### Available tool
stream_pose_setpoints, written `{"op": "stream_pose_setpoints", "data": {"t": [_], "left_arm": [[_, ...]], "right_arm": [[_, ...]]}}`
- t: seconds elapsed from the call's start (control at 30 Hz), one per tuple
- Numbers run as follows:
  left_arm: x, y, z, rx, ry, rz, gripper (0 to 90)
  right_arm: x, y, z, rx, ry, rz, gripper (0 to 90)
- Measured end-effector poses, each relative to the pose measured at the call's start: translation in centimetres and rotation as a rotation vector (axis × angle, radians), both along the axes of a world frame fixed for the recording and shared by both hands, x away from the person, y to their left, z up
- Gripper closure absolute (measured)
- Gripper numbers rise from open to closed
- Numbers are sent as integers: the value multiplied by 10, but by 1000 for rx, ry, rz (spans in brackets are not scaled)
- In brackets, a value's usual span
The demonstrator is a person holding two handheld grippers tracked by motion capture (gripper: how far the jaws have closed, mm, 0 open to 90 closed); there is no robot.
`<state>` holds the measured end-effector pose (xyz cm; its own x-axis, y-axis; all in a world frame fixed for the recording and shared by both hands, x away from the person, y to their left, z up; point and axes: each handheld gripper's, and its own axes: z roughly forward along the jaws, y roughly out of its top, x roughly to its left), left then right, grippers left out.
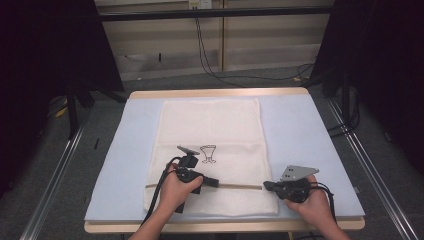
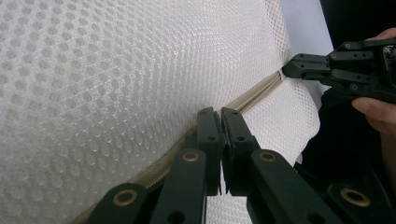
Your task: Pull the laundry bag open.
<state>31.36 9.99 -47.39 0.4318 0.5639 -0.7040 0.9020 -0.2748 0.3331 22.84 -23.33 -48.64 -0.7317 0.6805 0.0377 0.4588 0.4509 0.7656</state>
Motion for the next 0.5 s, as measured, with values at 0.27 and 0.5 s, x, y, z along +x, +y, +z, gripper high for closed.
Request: {"op": "stream_pose_setpoints", "data": {"t": [0.27, 0.5], "left_arm": [[0, 5, 1, 4, -7, 2, 875], [-1, 7, -1, -3, 1, 2, 875]], "right_arm": [[1, 0, 1, 3, 18, -4, 900], [2, 0, 1, 3, 20, -2, 900]]}}
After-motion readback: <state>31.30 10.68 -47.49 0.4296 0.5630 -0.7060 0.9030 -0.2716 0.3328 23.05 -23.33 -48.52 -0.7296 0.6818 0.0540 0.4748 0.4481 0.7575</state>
